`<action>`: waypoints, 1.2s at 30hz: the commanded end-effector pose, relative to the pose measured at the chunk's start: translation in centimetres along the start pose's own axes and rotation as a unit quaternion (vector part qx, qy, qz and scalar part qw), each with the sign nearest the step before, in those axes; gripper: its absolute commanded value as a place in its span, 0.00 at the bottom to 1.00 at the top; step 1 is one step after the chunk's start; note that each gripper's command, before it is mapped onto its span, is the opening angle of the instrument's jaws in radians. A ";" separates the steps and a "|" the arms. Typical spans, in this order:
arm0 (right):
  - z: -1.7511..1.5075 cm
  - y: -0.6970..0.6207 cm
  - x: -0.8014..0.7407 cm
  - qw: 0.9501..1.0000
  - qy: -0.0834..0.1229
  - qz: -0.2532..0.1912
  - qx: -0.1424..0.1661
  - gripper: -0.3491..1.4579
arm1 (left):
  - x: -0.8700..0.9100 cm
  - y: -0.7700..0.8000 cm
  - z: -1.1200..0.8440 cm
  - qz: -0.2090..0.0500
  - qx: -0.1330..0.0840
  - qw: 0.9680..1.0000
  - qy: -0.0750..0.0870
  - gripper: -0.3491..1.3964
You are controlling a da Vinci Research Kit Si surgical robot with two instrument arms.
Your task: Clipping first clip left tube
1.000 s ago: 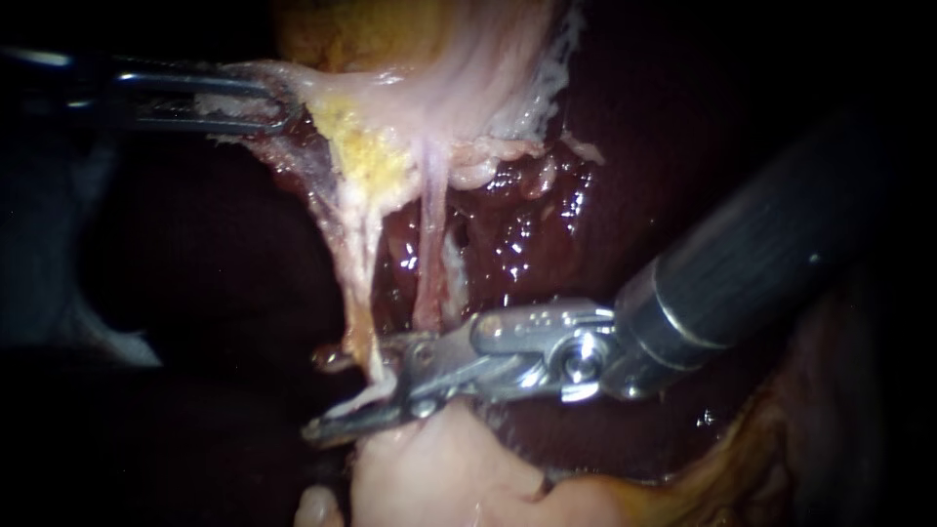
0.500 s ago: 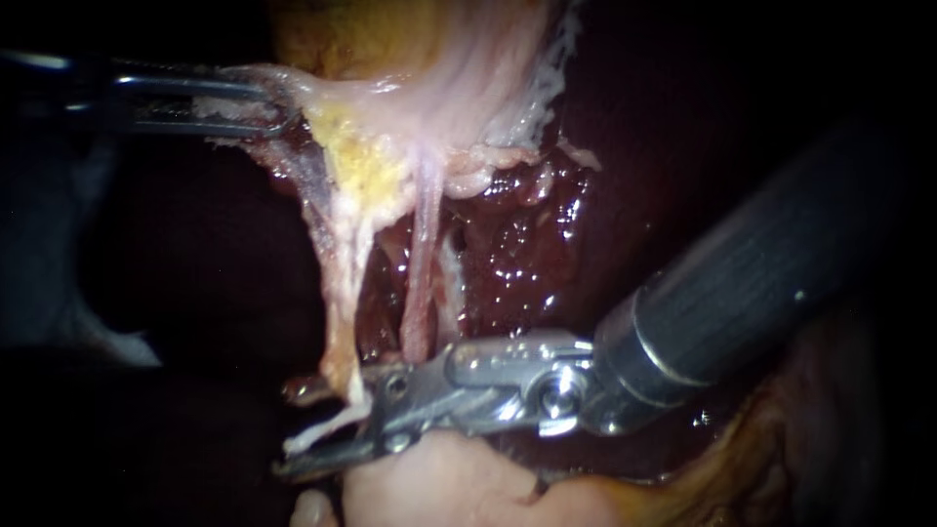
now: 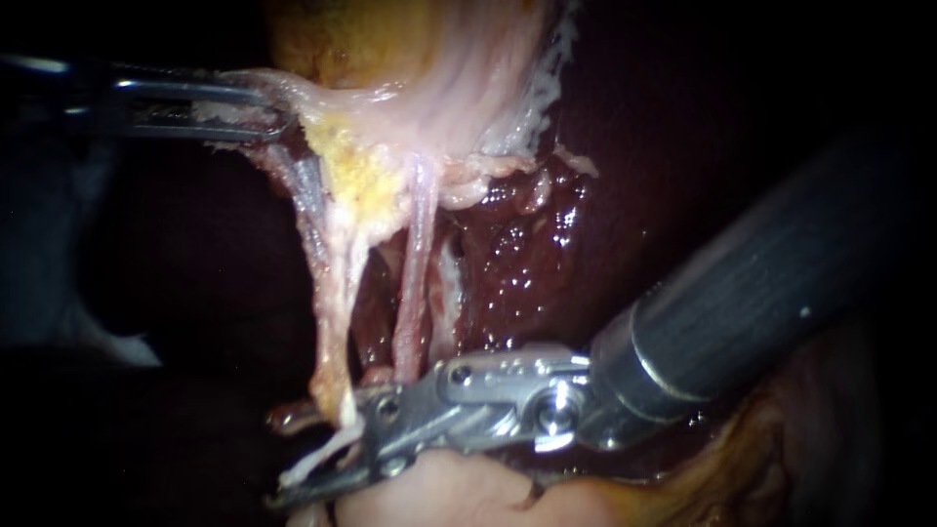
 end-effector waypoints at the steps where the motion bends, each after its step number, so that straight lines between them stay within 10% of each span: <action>1: -0.03 0.01 0.00 1.000 0.001 0.006 -0.004 0.37 | 0.00 0.00 0.00 0.000 0.000 1.000 0.000 0.00; 17: -0.16 0.06 -0.01 0.997 0.005 0.072 -0.006 0.00 | 0.00 -0.01 0.00 0.000 0.000 1.000 0.000 0.00; 36: -0.22 0.10 -0.12 0.994 -0.025 0.104 -0.017 0.00 | 0.01 -0.03 0.01 0.000 0.000 1.000 0.000 0.00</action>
